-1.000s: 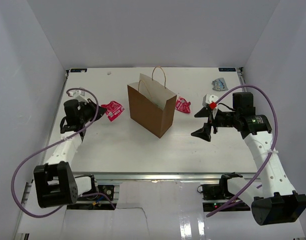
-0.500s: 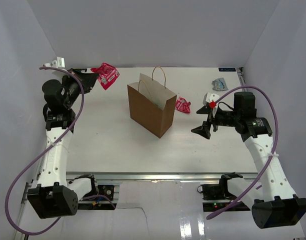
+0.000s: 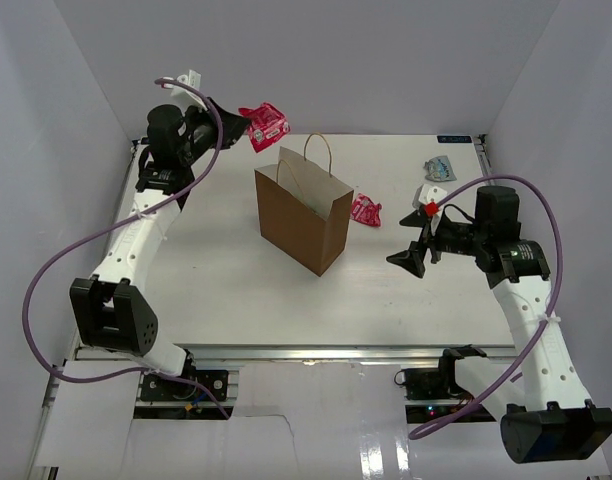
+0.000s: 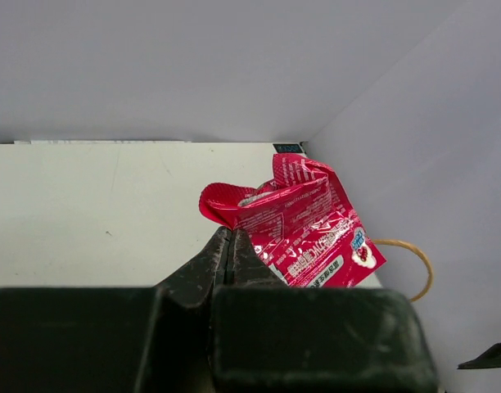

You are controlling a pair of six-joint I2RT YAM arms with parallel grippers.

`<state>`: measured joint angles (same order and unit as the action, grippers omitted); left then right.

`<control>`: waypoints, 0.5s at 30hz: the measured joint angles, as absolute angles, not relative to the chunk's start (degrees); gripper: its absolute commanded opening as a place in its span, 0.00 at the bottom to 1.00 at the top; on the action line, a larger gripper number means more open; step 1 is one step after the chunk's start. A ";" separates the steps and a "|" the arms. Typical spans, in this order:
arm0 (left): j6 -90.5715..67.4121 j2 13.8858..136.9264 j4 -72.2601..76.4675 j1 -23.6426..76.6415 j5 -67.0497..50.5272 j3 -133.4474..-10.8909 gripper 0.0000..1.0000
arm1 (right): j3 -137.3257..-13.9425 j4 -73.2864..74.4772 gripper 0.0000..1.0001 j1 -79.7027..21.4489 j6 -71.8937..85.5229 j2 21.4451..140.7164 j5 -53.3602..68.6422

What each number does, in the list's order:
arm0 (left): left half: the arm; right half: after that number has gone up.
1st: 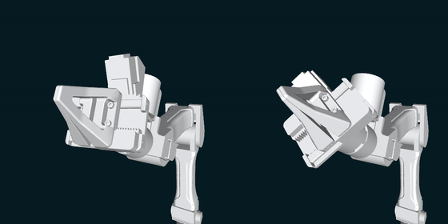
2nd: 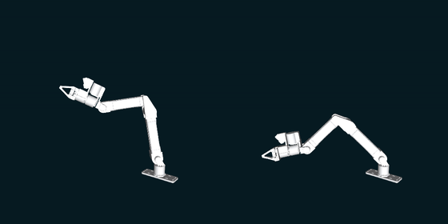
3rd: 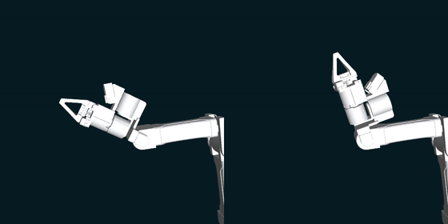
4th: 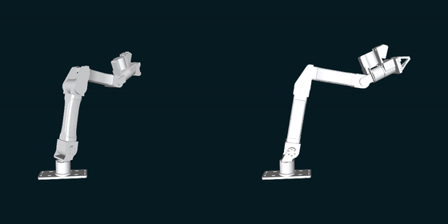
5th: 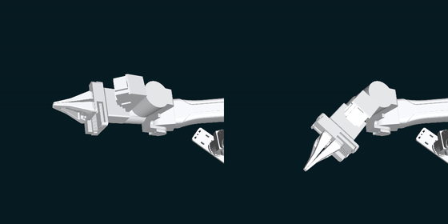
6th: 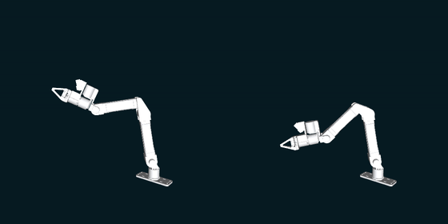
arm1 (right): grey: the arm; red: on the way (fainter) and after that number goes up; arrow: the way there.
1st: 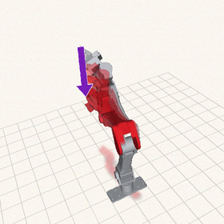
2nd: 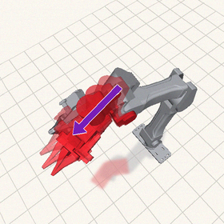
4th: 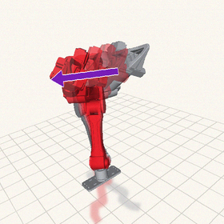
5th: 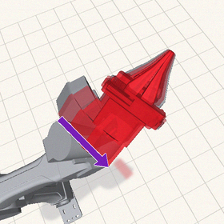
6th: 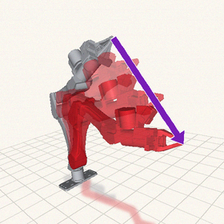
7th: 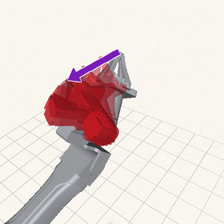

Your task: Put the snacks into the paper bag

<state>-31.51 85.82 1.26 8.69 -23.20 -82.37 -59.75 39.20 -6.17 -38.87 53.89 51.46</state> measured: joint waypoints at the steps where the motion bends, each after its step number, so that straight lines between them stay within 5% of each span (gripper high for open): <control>1: -31.07 86.78 1.26 8.93 -23.07 -82.94 0.00 | -59.68 39.20 0.95 -5.96 -38.83 53.60 51.40; 15: -27.00 90.94 2.20 14.09 -28.14 -83.26 0.00 | -58.76 39.13 0.95 -3.05 -37.65 52.82 51.35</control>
